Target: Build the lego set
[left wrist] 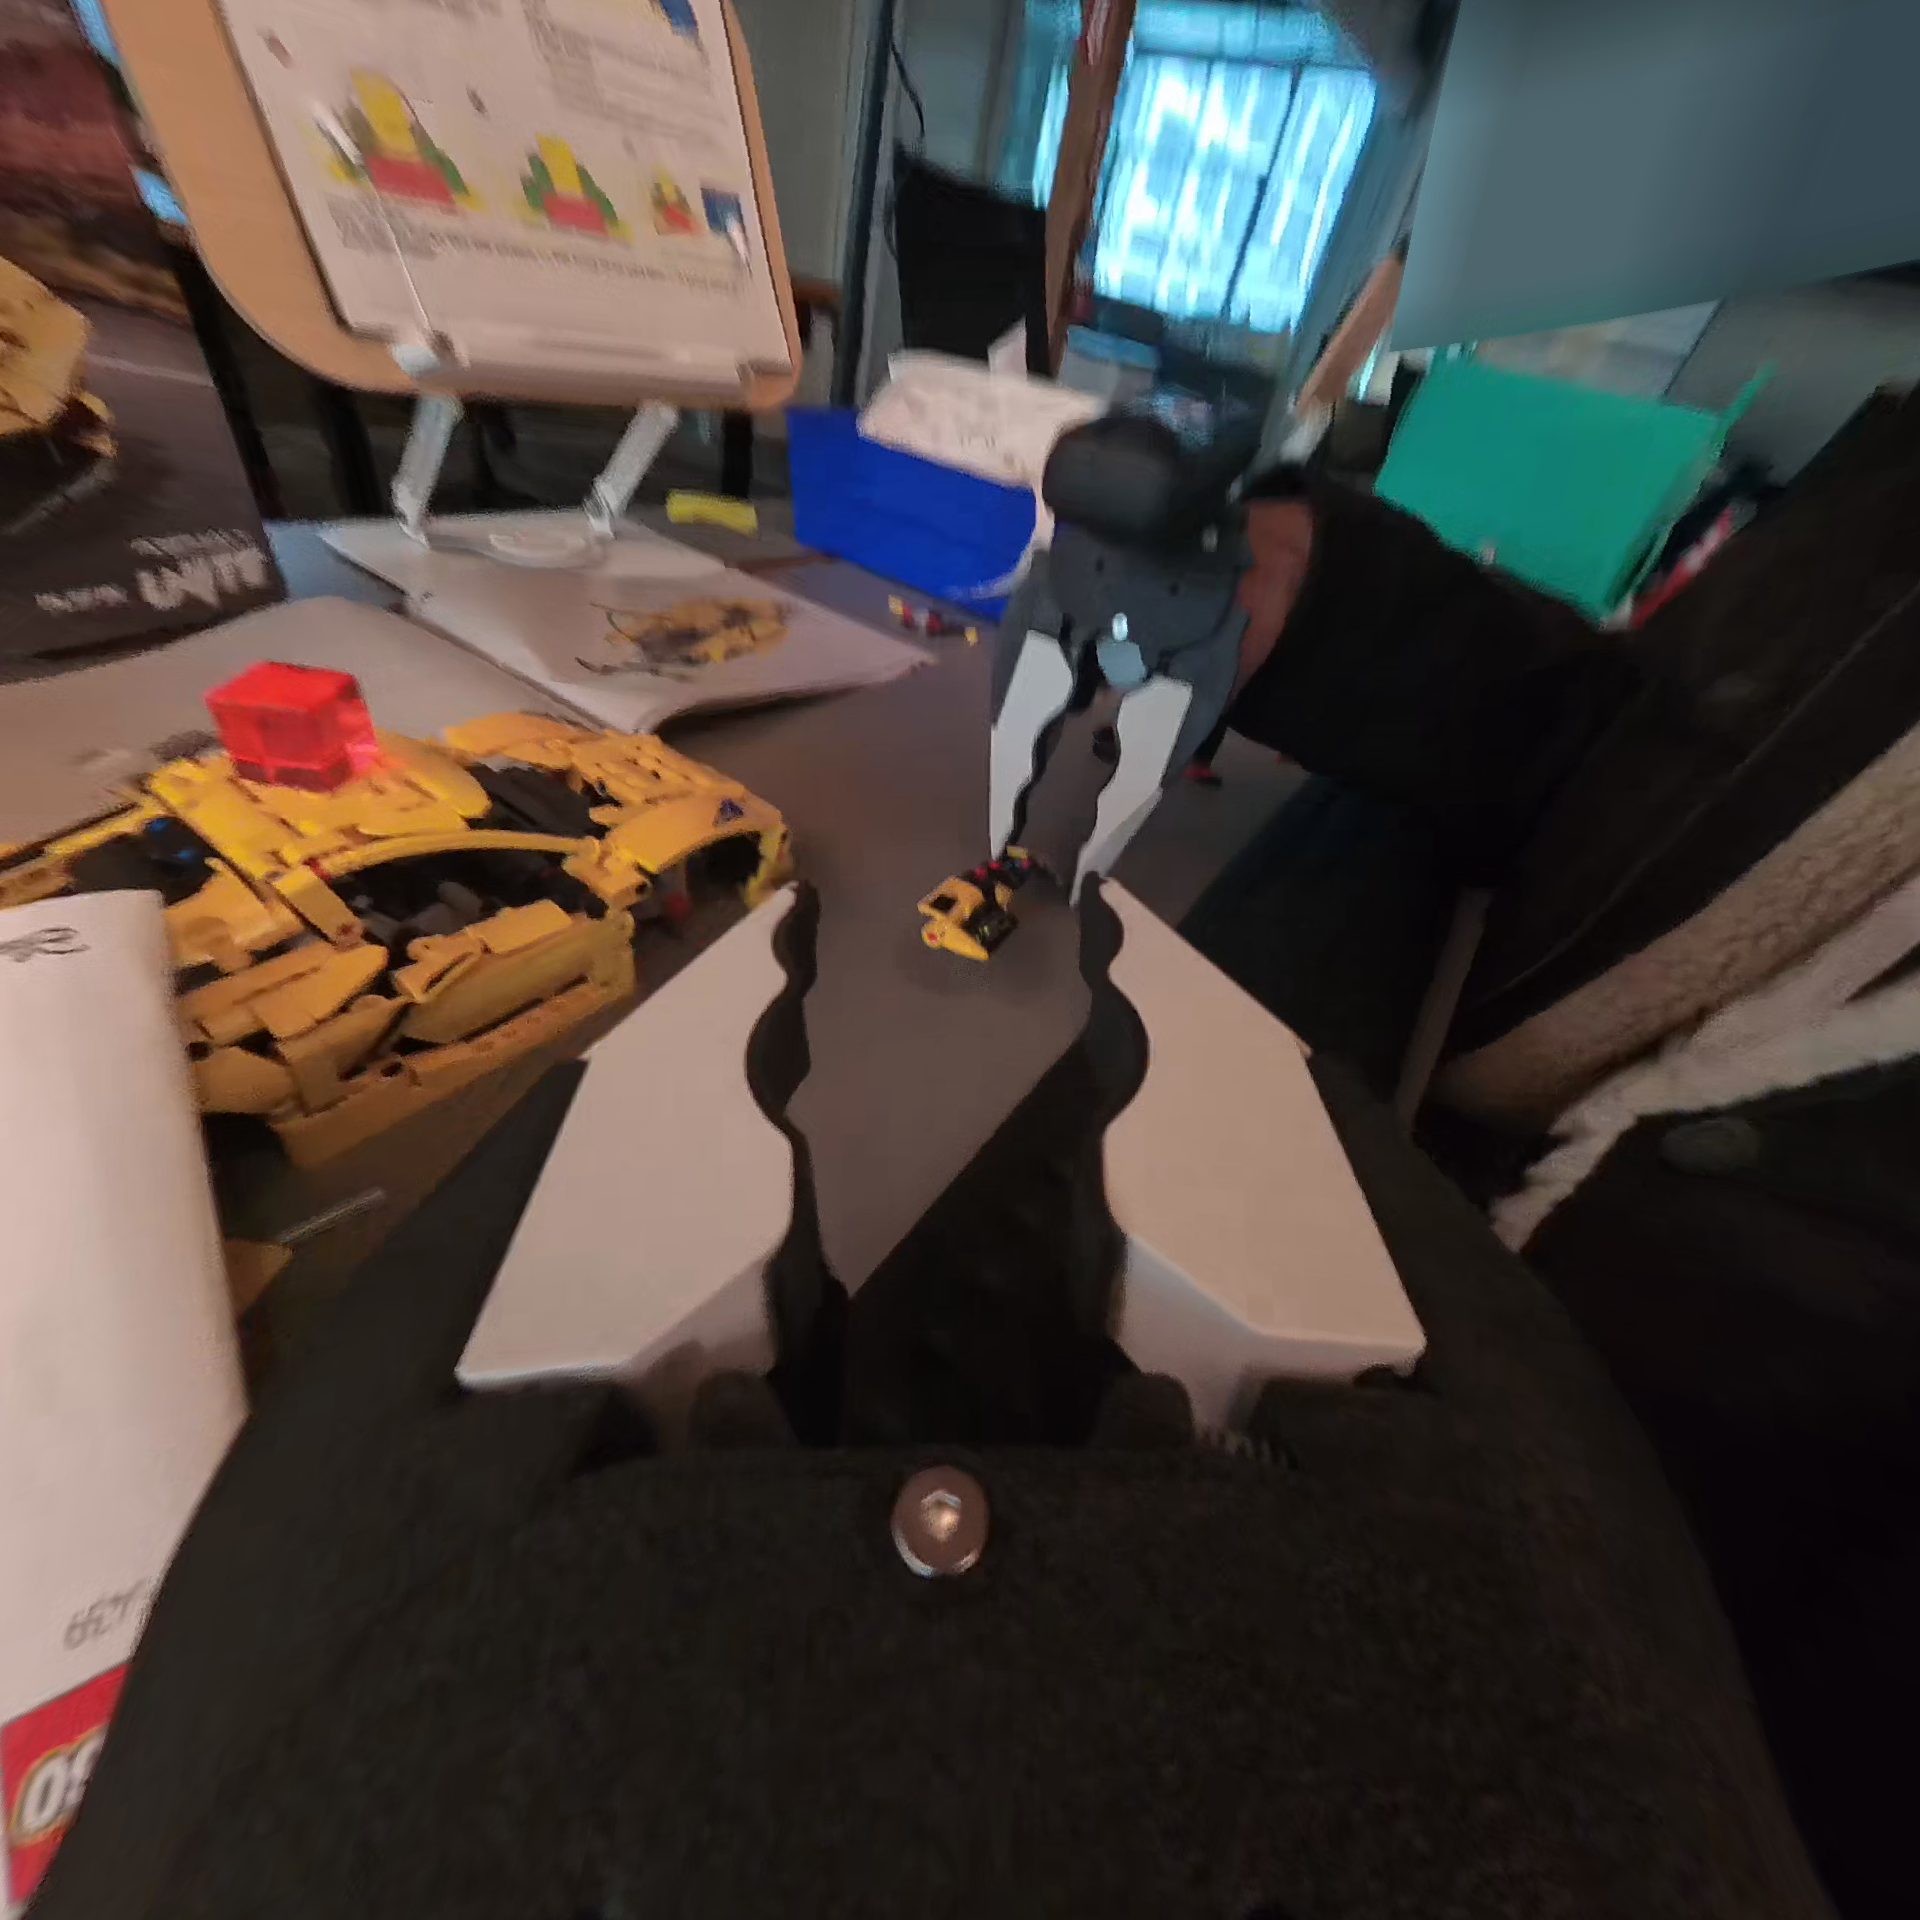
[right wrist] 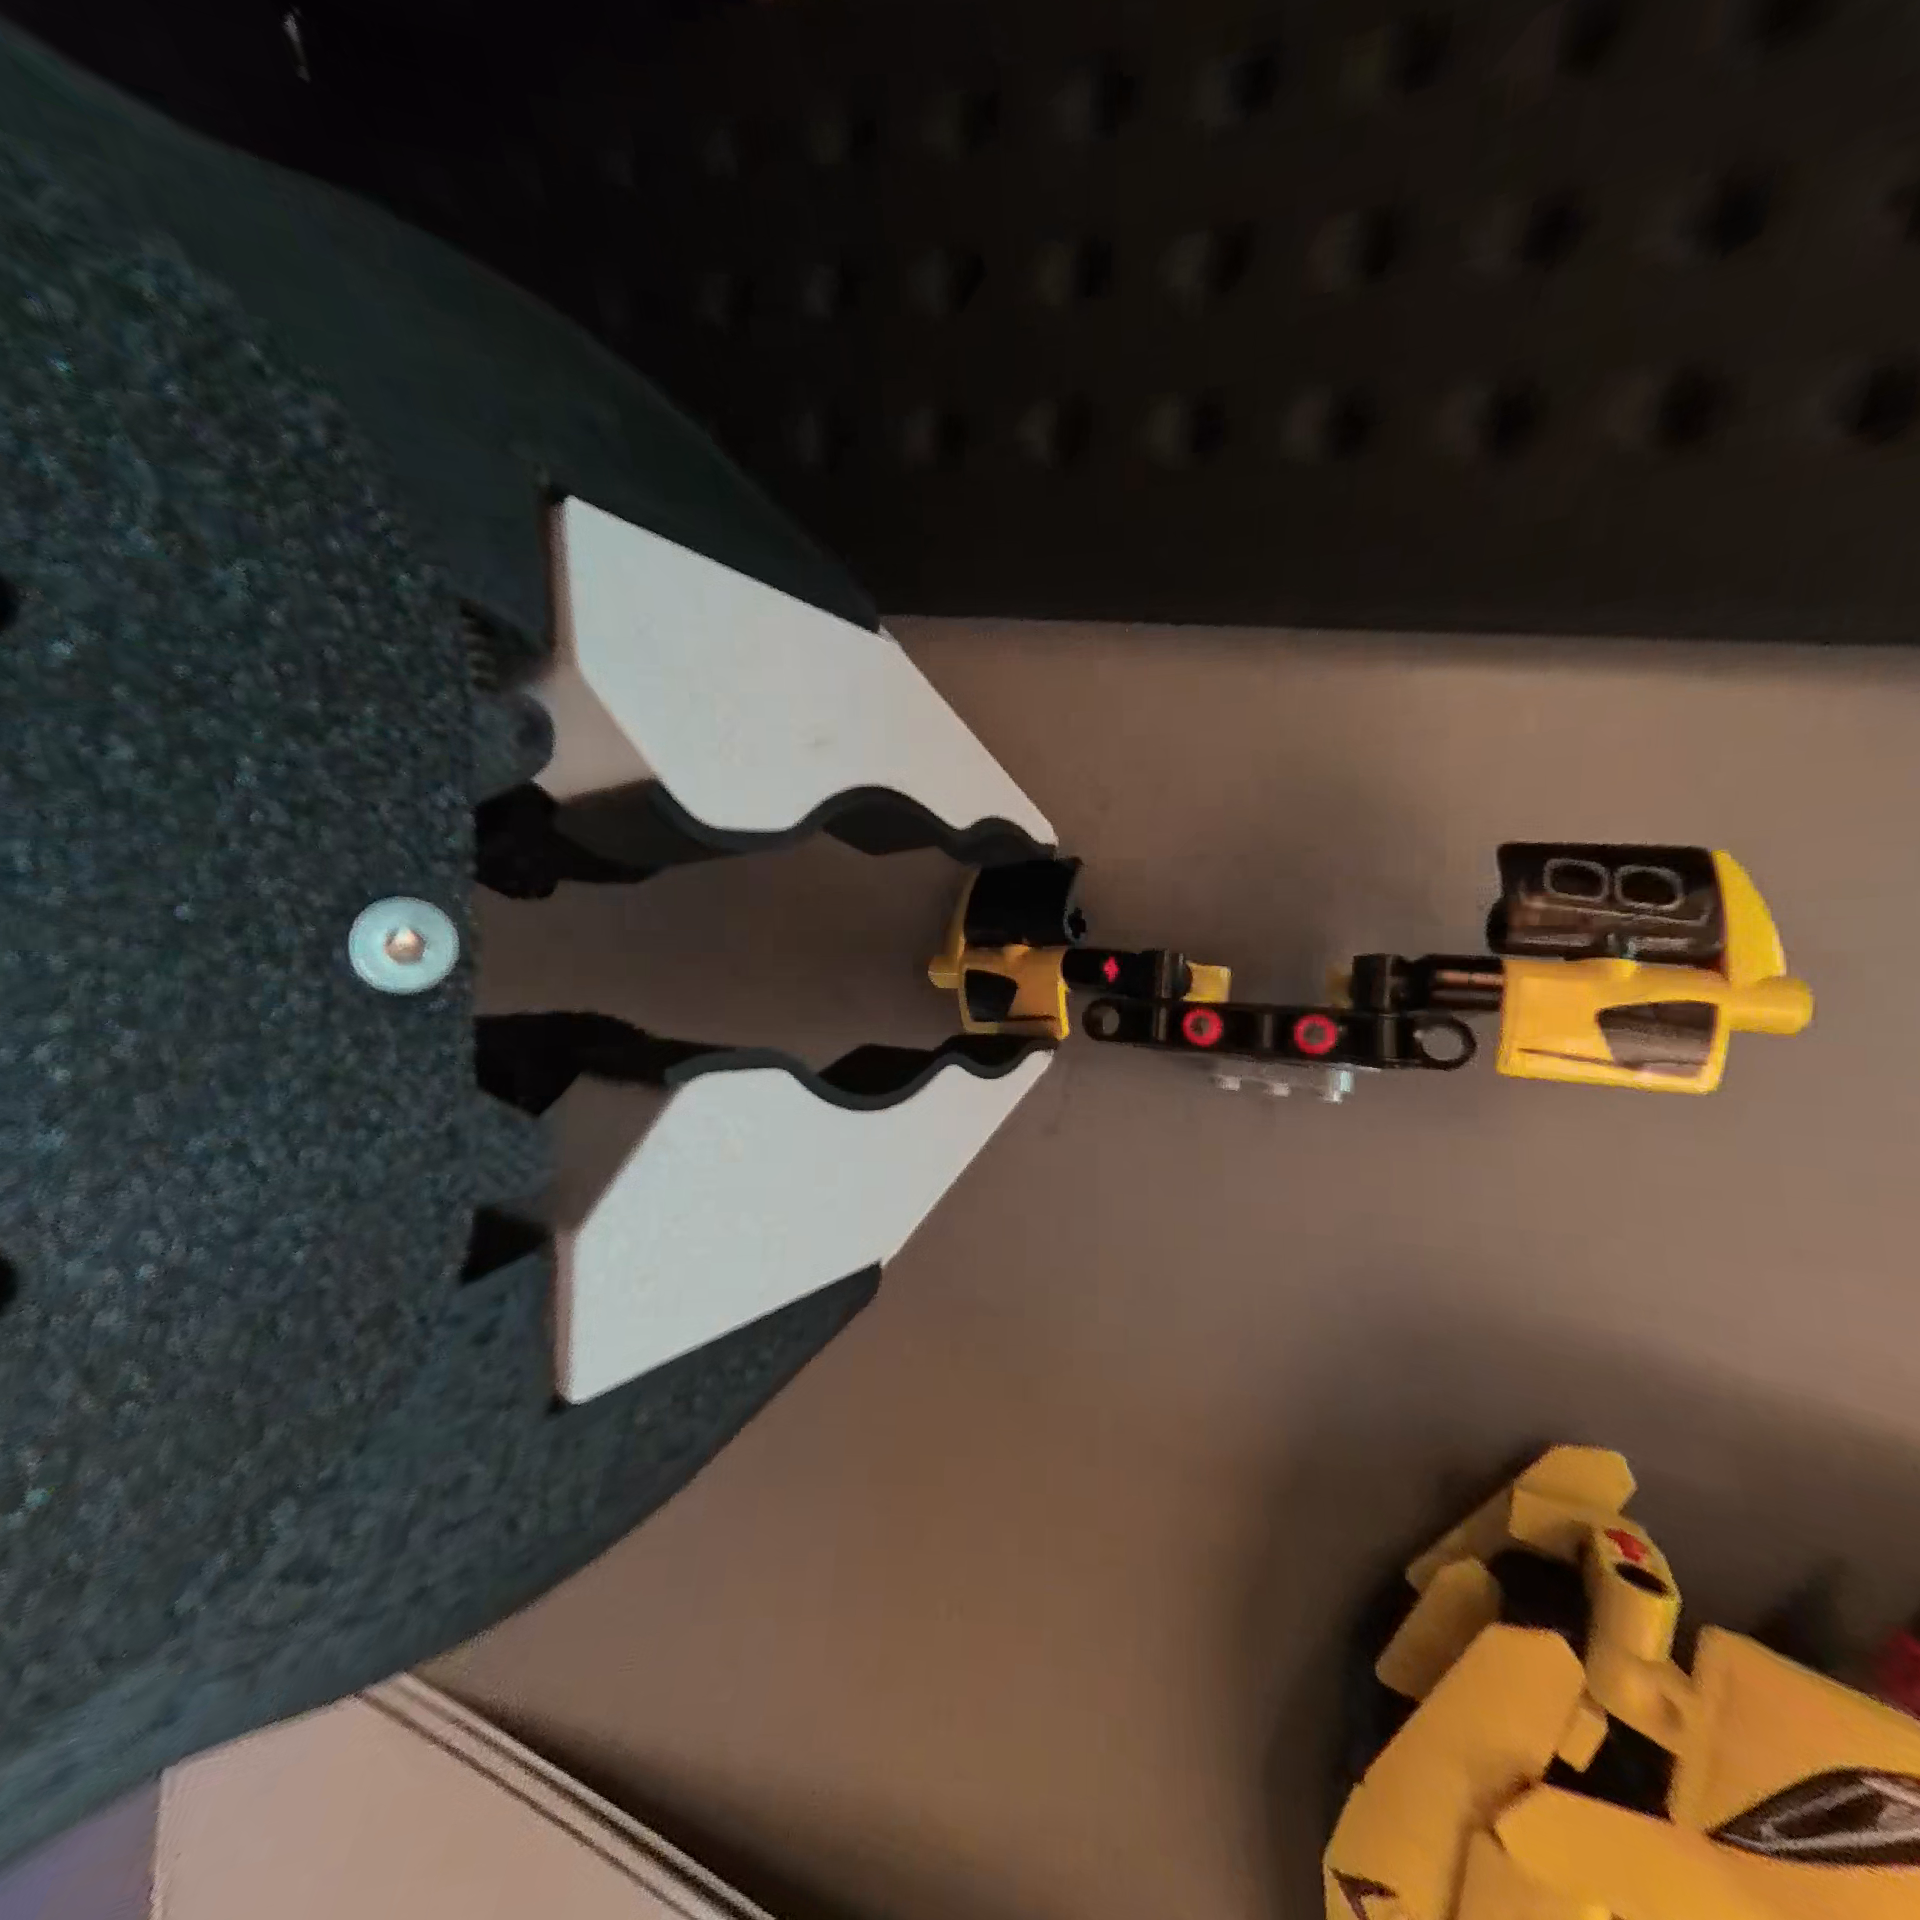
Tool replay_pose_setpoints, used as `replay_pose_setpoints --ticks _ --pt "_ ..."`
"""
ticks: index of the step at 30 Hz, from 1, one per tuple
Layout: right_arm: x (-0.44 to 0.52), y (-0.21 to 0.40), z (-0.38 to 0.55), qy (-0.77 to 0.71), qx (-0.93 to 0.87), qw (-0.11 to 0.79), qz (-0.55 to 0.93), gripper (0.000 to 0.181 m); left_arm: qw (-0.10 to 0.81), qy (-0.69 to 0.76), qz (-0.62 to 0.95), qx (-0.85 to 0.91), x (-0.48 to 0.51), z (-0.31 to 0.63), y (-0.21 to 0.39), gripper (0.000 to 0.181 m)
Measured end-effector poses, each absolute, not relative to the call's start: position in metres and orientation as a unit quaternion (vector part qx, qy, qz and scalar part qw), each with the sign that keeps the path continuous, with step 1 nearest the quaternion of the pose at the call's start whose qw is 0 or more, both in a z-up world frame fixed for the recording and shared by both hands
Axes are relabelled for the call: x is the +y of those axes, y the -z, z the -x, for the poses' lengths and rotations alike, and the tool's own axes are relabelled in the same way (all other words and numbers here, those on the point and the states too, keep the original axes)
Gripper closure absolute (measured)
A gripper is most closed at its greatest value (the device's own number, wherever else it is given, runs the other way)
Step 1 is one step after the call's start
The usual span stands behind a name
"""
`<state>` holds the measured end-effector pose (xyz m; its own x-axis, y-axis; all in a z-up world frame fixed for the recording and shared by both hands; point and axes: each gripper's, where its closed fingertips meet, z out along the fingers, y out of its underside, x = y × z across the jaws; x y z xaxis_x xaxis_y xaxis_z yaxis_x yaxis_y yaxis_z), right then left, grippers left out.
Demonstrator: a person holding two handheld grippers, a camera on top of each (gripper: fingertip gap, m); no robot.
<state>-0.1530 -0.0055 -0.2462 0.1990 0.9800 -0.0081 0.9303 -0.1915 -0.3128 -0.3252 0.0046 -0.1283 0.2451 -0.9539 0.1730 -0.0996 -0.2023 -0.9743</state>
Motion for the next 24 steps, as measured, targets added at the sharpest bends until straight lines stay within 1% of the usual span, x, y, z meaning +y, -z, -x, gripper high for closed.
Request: replay_pose_setpoints --ticks 4,7,10,12,15,16,17,19,22,23,24 --pt "-0.004 0.246 0.155 -0.139 -0.613 0.146 0.764 0.15 0.441 0.392 0.629 0.506 0.007 0.284 0.144 0.131" --pt "-0.002 0.241 0.153 -0.152 -0.601 0.17 0.766 0.139 0.41 0.384 0.625 0.542 0.006 0.267 0.15 0.131" --pt "-0.001 0.228 0.149 -0.18 -0.573 0.218 0.77 0.134 0.413 0.398 0.627 0.527 0.009 0.27 0.145 0.13" --pt "0.003 0.219 0.144 -0.197 -0.544 0.263 0.772 0.13 0.431 0.402 0.632 0.503 0.013 0.281 0.14 0.131" --pt "0.018 0.201 0.134 -0.197 -0.477 0.358 0.778 0.13 0.485 0.398 0.638 0.447 0.017 0.312 0.126 0.131" --pt "0.022 0.194 0.13 -0.194 -0.453 0.391 0.777 0.127 0.495 0.397 0.646 0.424 0.017 0.326 0.124 0.131" --pt "0.026 0.186 0.125 -0.186 -0.426 0.426 0.776 0.122 0.495 0.4 0.657 0.403 0.016 0.341 0.124 0.131" --pt "0.034 0.173 0.11 -0.16 -0.365 0.482 0.78 0.125 0.485 0.414 0.677 0.368 0.011 0.37 0.127 0.131" --pt "0.04 0.154 0.095 -0.167 -0.25 0.538 0.787 0.122 0.507 0.397 0.694 0.322 0.011 0.407 0.131 0.132" --pt "0.04 0.151 0.094 -0.188 -0.213 0.547 0.788 0.117 0.516 0.386 0.698 0.311 0.013 0.415 0.132 0.132" --pt "0.038 0.148 0.097 -0.214 -0.184 0.555 0.783 0.116 0.523 0.376 0.701 0.307 0.015 0.42 0.132 0.134"
